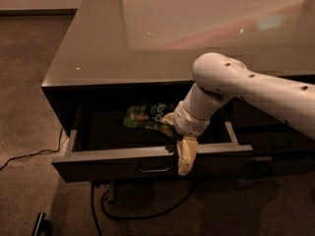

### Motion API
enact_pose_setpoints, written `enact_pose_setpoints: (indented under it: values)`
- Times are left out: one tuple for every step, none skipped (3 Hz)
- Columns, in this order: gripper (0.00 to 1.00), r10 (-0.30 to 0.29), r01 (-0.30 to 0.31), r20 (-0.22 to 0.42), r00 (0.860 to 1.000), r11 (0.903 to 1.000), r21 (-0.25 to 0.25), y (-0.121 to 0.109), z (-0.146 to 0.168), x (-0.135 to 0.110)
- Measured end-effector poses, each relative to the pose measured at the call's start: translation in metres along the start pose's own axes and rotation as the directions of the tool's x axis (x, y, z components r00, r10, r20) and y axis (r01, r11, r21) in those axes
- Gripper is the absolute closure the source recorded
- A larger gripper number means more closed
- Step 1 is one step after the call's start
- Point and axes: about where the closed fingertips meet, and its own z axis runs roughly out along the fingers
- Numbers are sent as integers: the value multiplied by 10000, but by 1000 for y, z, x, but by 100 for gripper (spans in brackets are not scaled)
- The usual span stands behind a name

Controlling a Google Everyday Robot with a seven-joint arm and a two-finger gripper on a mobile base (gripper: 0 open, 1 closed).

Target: Open top drawer

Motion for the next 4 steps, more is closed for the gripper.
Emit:
enact_pose_setpoints:
  values:
    - [19, 156, -156, -91, 9998, 9999, -72, -16, 5, 6]
    - [42, 237, -241, -402, 9989, 9997, -92, -29, 6, 10]
    - [65, 291, -303, -654, 9974, 9994, -173, -38, 6, 12]
    - [100, 342, -370, -858, 9957, 9988, -308, -47, 7, 15]
